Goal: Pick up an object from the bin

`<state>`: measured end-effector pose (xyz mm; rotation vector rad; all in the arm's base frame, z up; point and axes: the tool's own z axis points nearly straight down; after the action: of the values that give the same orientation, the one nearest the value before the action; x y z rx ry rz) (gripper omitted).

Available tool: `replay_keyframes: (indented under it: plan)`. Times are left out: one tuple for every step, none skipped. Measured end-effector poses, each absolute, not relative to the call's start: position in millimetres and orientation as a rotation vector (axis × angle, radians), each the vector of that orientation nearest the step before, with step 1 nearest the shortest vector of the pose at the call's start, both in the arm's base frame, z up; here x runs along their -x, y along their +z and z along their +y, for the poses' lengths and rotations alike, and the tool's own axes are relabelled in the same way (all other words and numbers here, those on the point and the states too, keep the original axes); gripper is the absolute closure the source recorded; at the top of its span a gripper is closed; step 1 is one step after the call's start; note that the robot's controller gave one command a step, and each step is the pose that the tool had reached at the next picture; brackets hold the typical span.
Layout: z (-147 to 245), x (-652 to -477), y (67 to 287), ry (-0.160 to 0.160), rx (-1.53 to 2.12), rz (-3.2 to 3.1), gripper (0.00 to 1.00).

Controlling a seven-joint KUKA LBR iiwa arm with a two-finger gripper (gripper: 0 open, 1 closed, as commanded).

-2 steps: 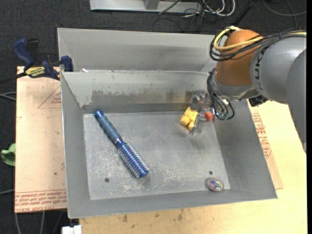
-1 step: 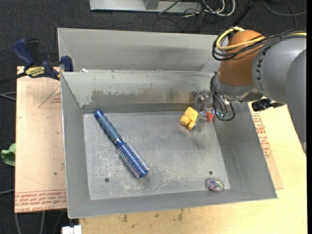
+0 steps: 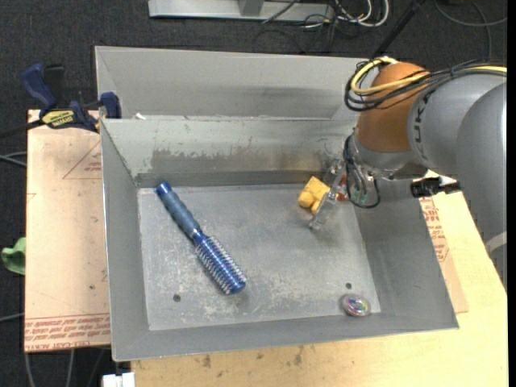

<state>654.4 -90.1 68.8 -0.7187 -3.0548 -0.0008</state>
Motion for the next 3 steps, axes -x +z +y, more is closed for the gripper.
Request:
replay_keyframes:
  plan:
    - [-80, -655.9, 70, 0.003, 0.854, -3.019, 0.00]
    - [-79, -657.6, 70, 0.000, 0.854, -3.026, 1.00]
    - [-79, -658.7, 97, -0.001, 0.853, -3.029, 1.00]
